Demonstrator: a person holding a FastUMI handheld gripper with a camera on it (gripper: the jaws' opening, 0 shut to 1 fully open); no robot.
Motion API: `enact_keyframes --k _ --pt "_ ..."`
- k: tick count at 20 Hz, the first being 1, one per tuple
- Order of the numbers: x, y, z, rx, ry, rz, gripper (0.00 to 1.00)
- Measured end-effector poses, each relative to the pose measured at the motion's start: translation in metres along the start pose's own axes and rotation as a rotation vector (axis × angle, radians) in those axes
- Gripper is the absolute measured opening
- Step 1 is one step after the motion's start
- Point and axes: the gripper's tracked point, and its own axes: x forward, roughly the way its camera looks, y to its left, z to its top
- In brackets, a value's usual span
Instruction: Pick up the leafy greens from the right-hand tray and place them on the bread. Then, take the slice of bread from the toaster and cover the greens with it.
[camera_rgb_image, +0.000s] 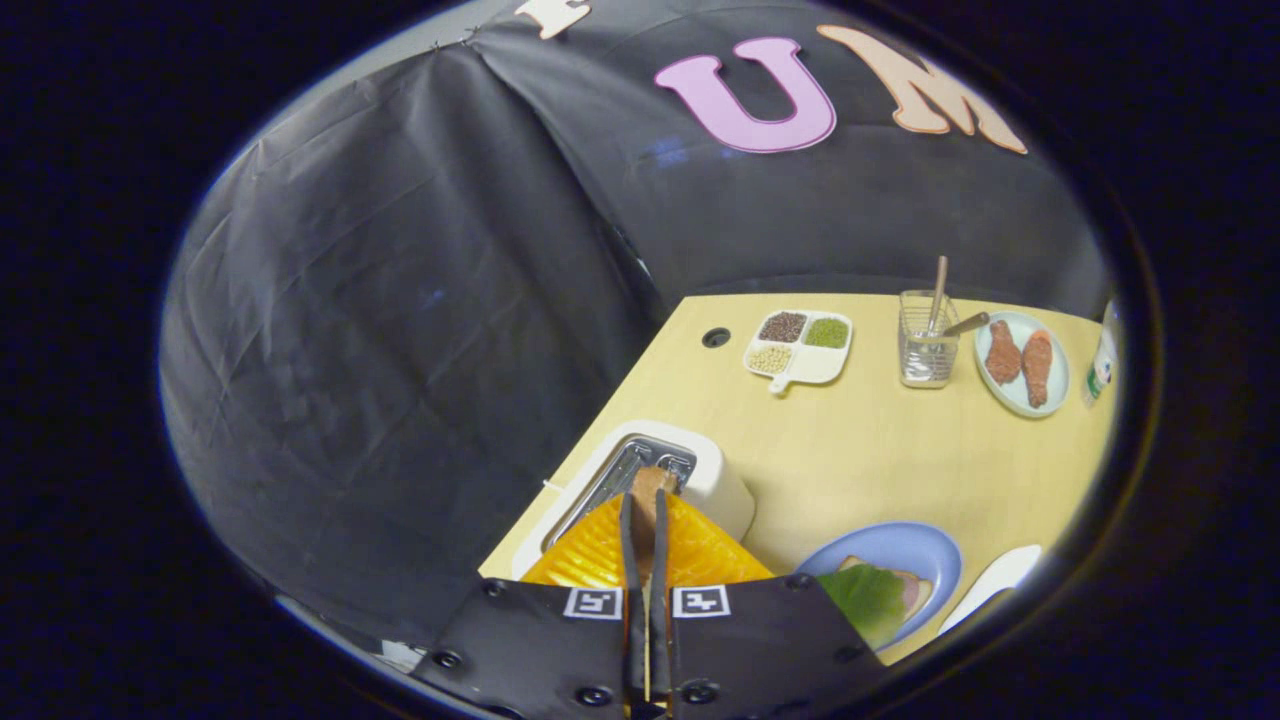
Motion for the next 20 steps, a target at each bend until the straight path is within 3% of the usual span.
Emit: enact_keyframes --k 10,14,20 --pt "-0.050 -0.019 0.015 0.050 -0.085 0.046 0.04" --pt "-0.056 -0.048 0.005 0.045 -0.091 0.008 0.05" --pt "-0.061 -0.101 -0.027 0.154 -0.065 -0.049 0.05"
